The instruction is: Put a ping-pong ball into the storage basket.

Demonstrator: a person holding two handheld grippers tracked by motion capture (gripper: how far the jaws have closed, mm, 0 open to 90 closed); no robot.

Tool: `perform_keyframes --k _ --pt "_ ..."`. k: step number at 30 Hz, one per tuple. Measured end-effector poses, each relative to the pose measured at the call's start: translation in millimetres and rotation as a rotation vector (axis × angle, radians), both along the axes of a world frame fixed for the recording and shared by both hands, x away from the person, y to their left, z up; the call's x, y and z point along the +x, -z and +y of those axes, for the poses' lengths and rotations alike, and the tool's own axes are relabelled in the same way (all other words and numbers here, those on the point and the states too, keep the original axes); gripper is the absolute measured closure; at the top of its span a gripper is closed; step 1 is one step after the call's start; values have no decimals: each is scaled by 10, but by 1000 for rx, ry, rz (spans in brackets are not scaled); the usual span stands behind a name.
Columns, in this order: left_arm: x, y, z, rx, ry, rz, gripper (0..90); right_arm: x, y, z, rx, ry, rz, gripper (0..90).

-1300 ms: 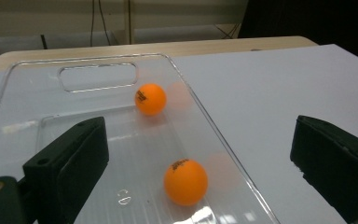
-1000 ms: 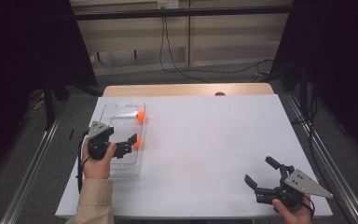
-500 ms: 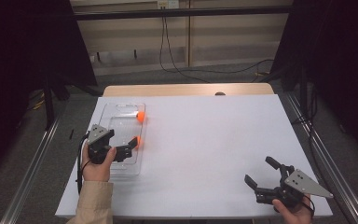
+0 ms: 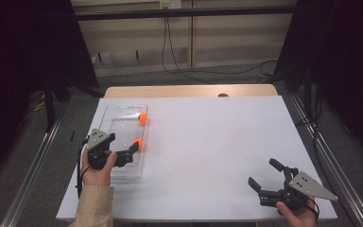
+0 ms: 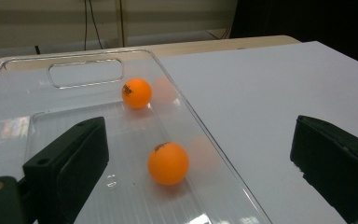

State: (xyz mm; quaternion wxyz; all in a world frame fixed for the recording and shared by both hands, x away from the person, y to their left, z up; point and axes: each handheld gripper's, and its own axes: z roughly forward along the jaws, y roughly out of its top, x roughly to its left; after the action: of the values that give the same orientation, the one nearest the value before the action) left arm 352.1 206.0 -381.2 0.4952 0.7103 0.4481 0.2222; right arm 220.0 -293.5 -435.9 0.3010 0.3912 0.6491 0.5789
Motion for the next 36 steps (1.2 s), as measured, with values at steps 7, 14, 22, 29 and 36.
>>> perform_keyframes --k 7,14,22,29,36 --pt "-45 23 13 8 6 -3 42 0 1 -1 0 0 1 29" --pt "-87 53 28 -5 9 -15 42 -2 0 -2 1 0 0 29" --pt "-127 83 42 -4 10 -26 42 -2 -1 -1 1 0 1 29" --pt "-173 115 36 -3 15 -42 42 -3 -2 -3 2 0 0 29" --pt "-220 148 44 -24 13 -65 42 -4 -1 -1 1 0 1 29"
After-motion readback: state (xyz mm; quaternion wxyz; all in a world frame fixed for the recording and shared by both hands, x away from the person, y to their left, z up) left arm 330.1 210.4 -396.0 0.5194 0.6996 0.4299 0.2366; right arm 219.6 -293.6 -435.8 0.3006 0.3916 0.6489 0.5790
